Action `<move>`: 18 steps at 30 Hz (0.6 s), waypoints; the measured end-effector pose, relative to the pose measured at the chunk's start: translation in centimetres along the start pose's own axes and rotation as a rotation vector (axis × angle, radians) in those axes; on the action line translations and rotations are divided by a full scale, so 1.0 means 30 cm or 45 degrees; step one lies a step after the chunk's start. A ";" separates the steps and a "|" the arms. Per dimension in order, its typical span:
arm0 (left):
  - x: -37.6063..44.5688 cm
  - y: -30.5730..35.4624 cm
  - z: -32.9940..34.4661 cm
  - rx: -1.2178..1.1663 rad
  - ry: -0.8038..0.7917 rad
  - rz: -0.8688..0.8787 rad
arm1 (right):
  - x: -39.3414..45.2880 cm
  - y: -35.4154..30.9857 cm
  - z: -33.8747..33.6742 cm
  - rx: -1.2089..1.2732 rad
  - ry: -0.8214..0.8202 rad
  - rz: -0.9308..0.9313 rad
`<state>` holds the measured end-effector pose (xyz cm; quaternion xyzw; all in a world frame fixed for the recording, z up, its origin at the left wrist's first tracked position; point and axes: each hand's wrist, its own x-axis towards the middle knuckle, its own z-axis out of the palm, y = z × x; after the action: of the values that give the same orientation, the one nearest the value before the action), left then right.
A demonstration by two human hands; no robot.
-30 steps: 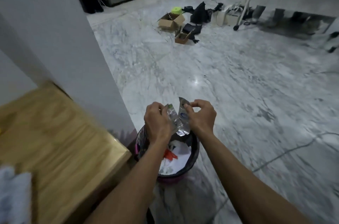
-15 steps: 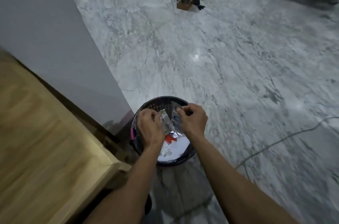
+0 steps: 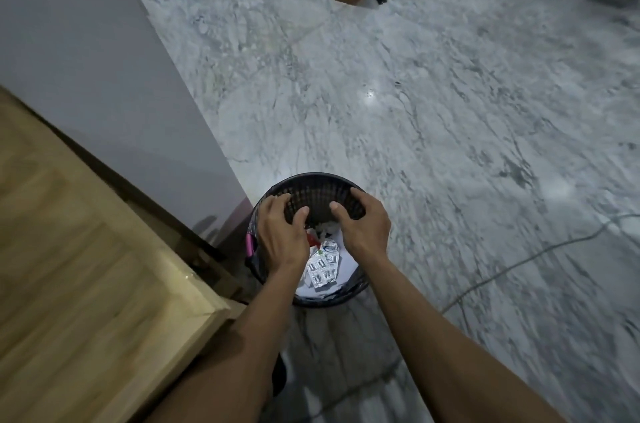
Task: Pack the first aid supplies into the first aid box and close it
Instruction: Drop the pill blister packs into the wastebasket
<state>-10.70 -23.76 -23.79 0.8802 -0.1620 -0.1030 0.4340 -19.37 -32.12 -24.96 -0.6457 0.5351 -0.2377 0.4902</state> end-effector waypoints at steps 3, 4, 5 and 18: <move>-0.014 0.018 -0.017 -0.010 -0.011 0.001 | -0.013 -0.016 -0.016 0.003 0.006 -0.015; -0.021 0.026 -0.025 -0.011 -0.012 0.003 | -0.020 -0.024 -0.025 0.001 0.012 -0.023; -0.031 0.037 -0.035 -0.014 -0.010 0.008 | -0.026 -0.034 -0.035 0.001 0.017 -0.029; -0.228 0.374 -0.274 -0.165 0.051 0.236 | -0.218 -0.316 -0.295 0.182 0.067 -0.233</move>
<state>-16.58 -21.59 -9.62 0.8334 -0.2269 -0.0550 0.5009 -24.45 -29.93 -11.54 -0.6487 0.4681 -0.3359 0.4972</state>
